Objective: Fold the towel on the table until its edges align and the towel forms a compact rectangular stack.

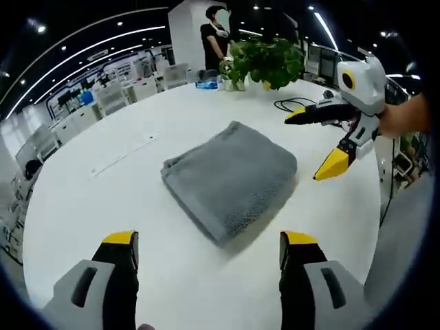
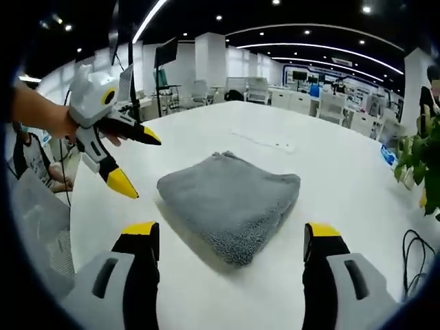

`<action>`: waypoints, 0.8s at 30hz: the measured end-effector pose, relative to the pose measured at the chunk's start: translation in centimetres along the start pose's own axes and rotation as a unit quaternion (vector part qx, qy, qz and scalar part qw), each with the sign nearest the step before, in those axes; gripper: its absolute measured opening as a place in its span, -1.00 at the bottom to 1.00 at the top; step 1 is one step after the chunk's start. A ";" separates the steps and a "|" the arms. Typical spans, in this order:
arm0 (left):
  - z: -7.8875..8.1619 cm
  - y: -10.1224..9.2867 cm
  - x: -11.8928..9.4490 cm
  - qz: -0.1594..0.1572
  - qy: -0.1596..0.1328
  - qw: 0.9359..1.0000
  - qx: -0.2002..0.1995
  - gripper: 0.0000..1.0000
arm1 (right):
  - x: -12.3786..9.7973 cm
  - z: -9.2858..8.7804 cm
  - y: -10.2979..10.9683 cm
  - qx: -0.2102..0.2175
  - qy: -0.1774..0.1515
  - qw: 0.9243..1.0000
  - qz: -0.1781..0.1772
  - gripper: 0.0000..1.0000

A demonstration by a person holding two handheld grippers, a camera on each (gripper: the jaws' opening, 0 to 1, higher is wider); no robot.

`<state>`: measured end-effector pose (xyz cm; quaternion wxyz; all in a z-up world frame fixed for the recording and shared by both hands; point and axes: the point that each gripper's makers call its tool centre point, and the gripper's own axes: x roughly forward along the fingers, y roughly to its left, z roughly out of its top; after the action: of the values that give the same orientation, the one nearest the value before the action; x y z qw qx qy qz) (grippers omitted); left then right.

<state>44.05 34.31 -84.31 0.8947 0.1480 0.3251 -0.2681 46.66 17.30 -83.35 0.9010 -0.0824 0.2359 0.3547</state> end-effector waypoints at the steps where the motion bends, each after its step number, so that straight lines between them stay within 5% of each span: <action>1: 0.0 0.0 -0.4 0.003 -0.003 1.000 -0.015 0.80 | -0.1 0.1 -0.1 0.006 -0.001 1.000 -0.001 0.75; 14: -0.1 0.0 -3.2 0.034 -0.031 0.998 -0.031 0.99 | -1.8 -0.4 0.7 -0.020 0.008 1.000 -0.006 0.72; 24: -0.8 -0.4 -4.5 0.056 -0.071 0.995 -0.042 0.99 | -4.6 0.1 2.2 0.000 -0.030 0.999 -0.022 0.81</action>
<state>40.50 36.07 -82.00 0.9345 0.1089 0.2630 -0.2139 42.29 16.17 -81.00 0.9153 -0.0767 0.2066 0.3372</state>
